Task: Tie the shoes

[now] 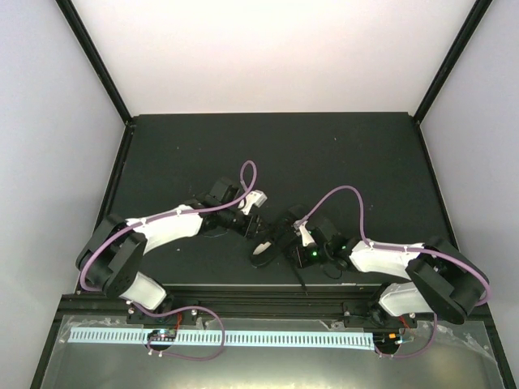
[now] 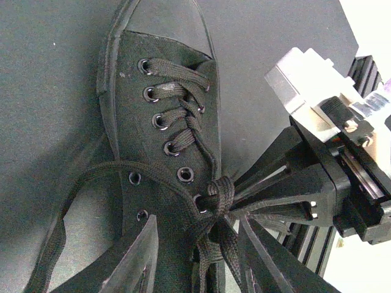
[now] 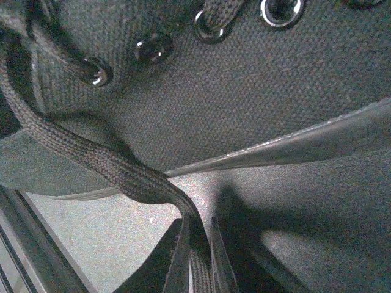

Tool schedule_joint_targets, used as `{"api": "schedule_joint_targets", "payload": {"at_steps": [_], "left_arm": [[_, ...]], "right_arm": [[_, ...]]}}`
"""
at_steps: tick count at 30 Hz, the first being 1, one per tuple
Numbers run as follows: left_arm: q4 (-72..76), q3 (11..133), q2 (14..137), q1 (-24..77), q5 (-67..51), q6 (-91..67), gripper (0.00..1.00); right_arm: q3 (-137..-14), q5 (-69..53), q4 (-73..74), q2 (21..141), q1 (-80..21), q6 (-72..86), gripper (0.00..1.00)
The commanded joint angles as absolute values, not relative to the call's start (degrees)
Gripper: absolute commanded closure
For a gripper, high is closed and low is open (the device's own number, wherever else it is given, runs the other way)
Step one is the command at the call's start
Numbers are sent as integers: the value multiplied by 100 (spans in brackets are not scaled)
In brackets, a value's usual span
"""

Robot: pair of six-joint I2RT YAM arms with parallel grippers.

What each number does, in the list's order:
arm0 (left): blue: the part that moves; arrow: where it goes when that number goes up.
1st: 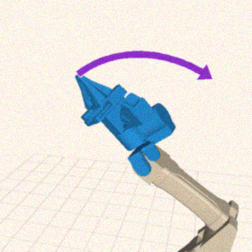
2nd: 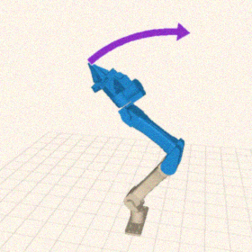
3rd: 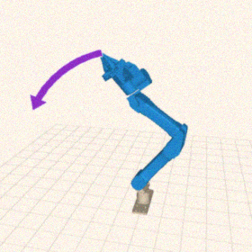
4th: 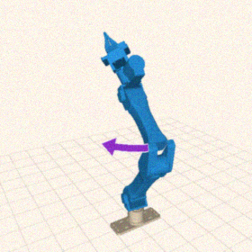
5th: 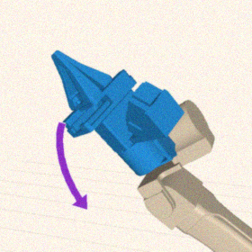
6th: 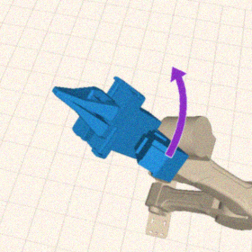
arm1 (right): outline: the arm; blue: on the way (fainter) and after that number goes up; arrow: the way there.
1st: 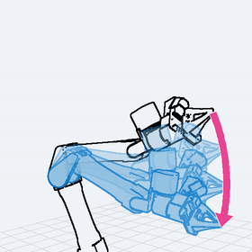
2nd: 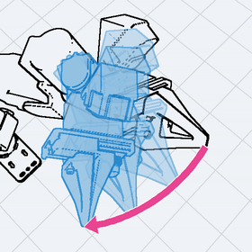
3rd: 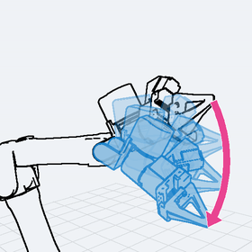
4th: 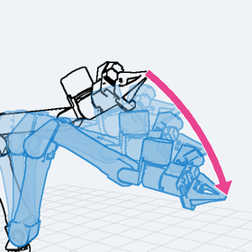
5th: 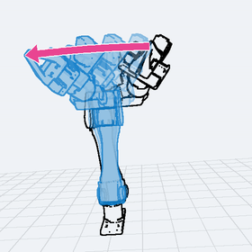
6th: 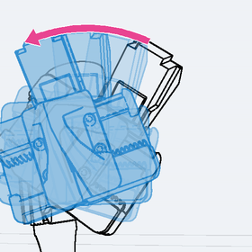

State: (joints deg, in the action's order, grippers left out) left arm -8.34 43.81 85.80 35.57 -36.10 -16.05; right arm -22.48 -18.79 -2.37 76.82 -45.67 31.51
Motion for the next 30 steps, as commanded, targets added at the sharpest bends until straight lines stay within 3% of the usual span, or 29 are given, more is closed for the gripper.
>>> {"api": "schedule_joint_targets", "payload": {"at_steps": [1,5,14,30], "left_arm": [[-624,4580,8713,3518,-3824,-1491,62],[-602,4596,8832,3518,-3863,-1458,67],[-332,4560,8841,3516,-3858,-1450,97],[-611,4848,8531,3509,-3518,-1196,98]], "right_arm": [[-2333,-1854,-385,7614,-4602,3117,86],[-2320,-1863,-404,7580,-4600,3137,90],[-2268,-1773,-289,7165,-4604,3235,99],[-2661,-1657,-114,6544,-4598,3051,98]]}}
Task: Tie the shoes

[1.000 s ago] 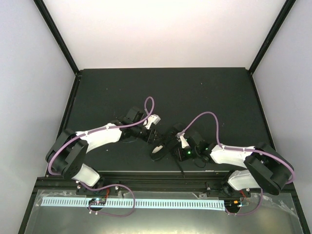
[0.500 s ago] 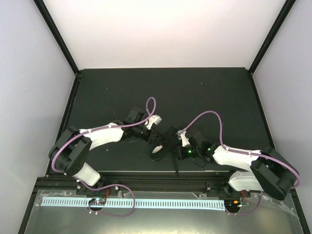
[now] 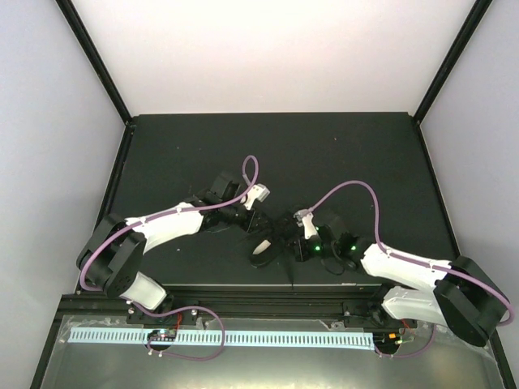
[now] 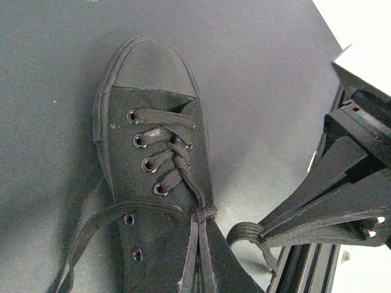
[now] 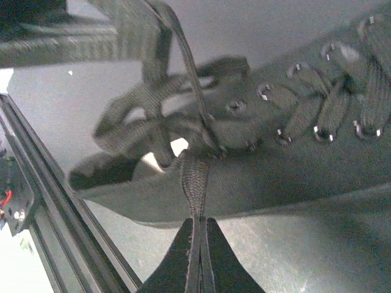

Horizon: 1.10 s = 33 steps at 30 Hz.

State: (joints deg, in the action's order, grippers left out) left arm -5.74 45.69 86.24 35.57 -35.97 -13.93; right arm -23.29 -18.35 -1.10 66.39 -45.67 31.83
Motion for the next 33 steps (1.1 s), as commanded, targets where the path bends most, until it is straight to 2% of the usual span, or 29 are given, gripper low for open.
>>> {"api": "schedule_joint_targets", "payload": {"at_steps": [1,8,27,33], "left_arm": [[-629,4863,8533,3509,-3533,-1177,98],[-785,4912,8530,3510,-3567,-1023,98],[-957,4985,8569,3507,-3453,-976,99],[-975,4977,8544,3510,-3465,-960,98]], "right_arm": [[-2722,-1641,-126,6574,-4599,3031,98],[-3220,-1094,40,6966,-4603,2980,98],[-3043,-2344,-938,7074,-4605,2528,98],[-3055,-2076,-937,7450,-4597,2510,98]]}}
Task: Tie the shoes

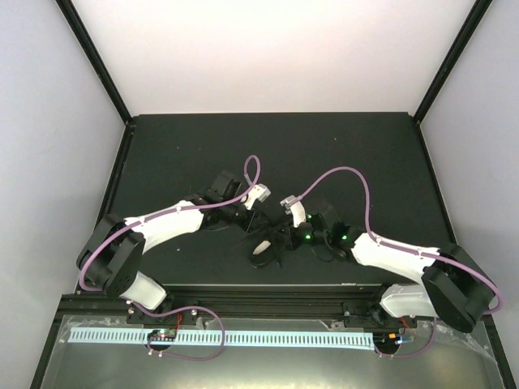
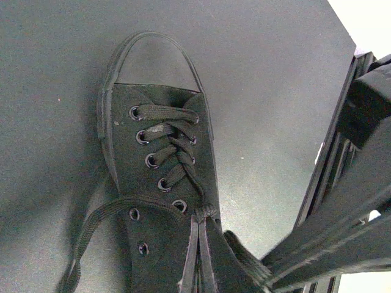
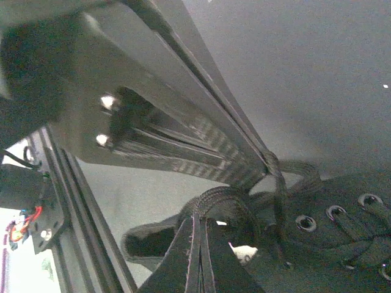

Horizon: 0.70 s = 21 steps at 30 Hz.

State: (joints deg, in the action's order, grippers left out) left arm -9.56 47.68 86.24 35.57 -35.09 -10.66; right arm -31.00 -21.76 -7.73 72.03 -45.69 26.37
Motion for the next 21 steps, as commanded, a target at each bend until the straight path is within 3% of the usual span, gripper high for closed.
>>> {"api": "schedule_joint_targets", "payload": {"at_steps": [1,21], "left_arm": [[-978,4970,8529,3511,-3477,-940,98],[-816,4806,8674,3589,-4411,-598,98]], "right_arm": [[-3052,-2009,-951,7505,-4599,2546,98],[-3060,-1315,-846,7892,-4601,3009,98]]}}
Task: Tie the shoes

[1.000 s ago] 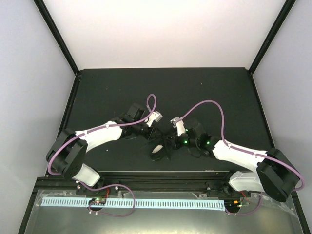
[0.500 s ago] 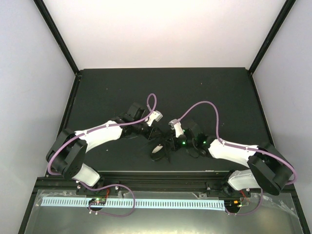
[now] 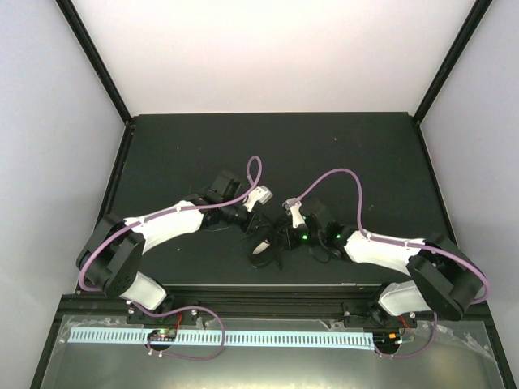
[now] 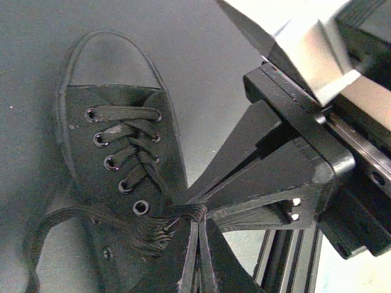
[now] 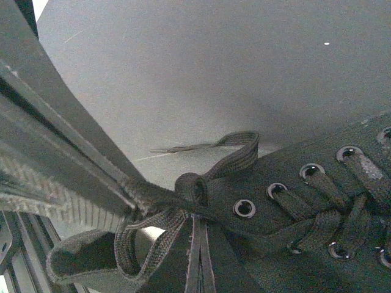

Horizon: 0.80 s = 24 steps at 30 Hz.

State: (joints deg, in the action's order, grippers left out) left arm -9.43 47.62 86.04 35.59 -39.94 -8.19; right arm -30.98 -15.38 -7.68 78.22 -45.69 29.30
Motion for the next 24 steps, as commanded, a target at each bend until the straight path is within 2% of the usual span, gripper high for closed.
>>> {"api": "schedule_joint_targets", "payload": {"at_steps": [1,6,9,16,19,24], "left_arm": [[-852,4803,8675,3601,-4425,-564,97],[-1042,4800,8625,3619,-4256,-548,89],[-1008,4782,8515,3555,-3862,-826,76],[-547,4552,8066,3319,-3345,-1583,56],[-559,4596,8227,3227,-3277,-1780,54],[-681,4696,8649,3208,-3536,-1770,58]], "right_arm": [[-3051,-1310,-853,7893,-4598,3025,98],[-3050,-1310,-863,7900,-4597,3036,98],[-3041,-1313,-879,7914,-4597,3041,98],[-2989,-1336,-905,7909,-4604,3050,98],[-2988,-1358,-945,7934,-4601,3059,98],[-2997,-1371,-959,7954,-4603,3059,98]]}}
